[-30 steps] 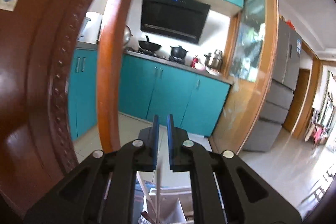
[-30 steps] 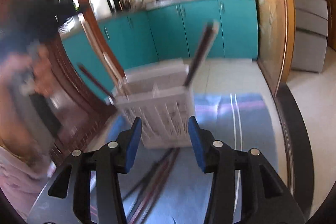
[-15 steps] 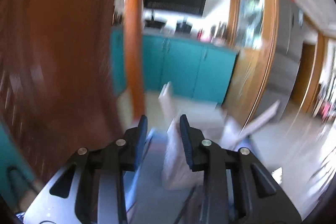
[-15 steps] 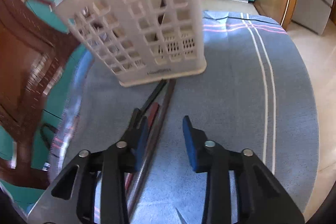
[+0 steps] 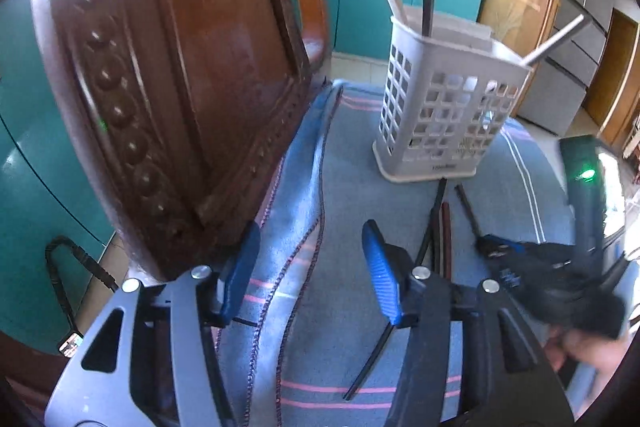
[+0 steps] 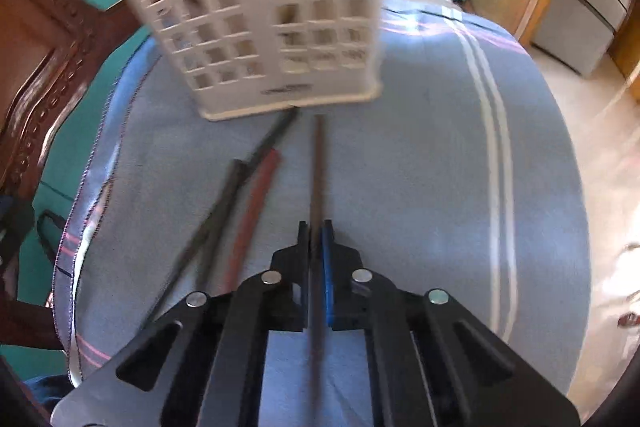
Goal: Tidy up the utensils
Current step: 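Move both open tools back down to the chopsticks on the cloth, then close the right tool on a dark brown chopstick while the left tool grasps a black one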
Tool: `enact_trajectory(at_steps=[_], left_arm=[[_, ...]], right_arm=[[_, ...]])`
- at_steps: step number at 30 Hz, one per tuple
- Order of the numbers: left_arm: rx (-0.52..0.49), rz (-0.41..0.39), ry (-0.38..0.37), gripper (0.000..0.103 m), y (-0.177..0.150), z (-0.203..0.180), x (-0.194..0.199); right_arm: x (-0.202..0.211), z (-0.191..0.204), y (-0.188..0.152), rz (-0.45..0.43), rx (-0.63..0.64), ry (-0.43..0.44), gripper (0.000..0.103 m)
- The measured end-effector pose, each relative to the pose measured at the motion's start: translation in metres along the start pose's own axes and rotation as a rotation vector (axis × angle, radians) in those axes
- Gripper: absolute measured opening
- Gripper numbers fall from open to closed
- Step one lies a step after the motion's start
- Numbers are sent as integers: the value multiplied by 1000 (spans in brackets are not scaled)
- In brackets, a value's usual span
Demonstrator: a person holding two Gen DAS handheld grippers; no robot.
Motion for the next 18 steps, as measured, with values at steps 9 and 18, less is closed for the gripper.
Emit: enact_trajectory(at_steps=[9,18], left_arm=[[-79,57,-43,64,-9,-39,-15],[-217,128,-49,69,-35,-95,-40]], right_arm=[[30,-46,-15,-28,-142,-1,7],[54,-53,-19,-70,-143,16,19]])
Point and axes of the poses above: each gripper's, at about its wrist camera, not at the fingertips, and x roughly against the way its jaws point, z to its left, y to its top, the point moved 2 cm from there along -x, roughly the way its jaws point, and after that the axes turned 14 degrees about y, right-handed, at the moved point
